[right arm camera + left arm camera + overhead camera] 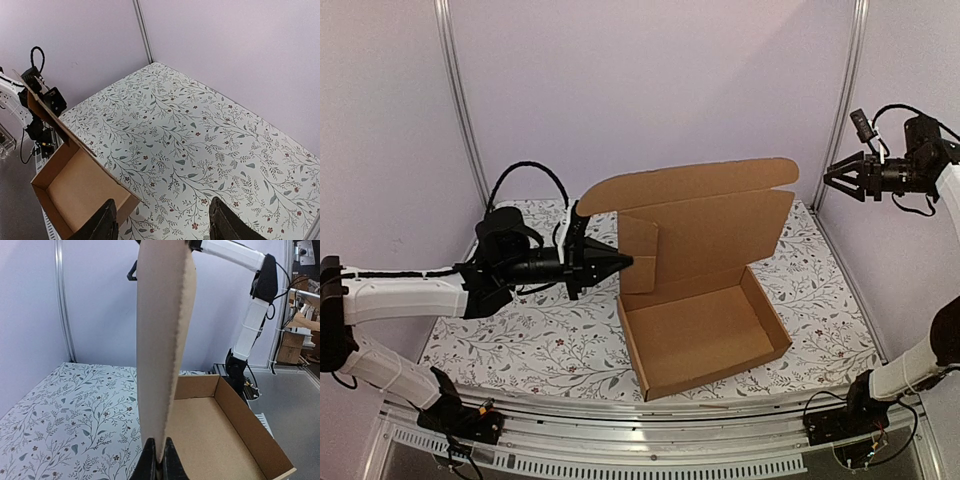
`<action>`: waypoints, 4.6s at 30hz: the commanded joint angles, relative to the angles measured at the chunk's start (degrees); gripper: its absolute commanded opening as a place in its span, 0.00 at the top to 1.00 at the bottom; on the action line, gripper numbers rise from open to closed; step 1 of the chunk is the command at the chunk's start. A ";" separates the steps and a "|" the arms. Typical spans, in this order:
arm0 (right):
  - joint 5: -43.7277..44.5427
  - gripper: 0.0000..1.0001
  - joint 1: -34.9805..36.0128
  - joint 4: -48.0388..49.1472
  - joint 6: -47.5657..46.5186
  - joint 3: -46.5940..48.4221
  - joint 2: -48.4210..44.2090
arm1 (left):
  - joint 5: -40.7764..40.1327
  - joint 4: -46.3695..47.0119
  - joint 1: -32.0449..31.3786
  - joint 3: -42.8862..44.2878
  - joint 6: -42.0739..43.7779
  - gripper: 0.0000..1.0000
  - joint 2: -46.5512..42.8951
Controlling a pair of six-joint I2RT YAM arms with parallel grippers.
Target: Fold the paper box
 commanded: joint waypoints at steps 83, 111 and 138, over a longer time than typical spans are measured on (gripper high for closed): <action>-10.00 0.35 23.31 22.42 8.91 -17.96 0.30 | -5.02 -15.29 3.64 -0.08 -10.16 1.00 -18.56; -16.34 0.29 23.47 17.15 7.21 -16.66 1.74 | -7.15 -17.57 4.96 -0.64 -10.39 1.00 -19.75; -12.06 0.22 28.40 -1.87 -10.14 -11.97 5.71 | -6.24 -16.18 4.62 0.11 -12.13 1.00 -15.57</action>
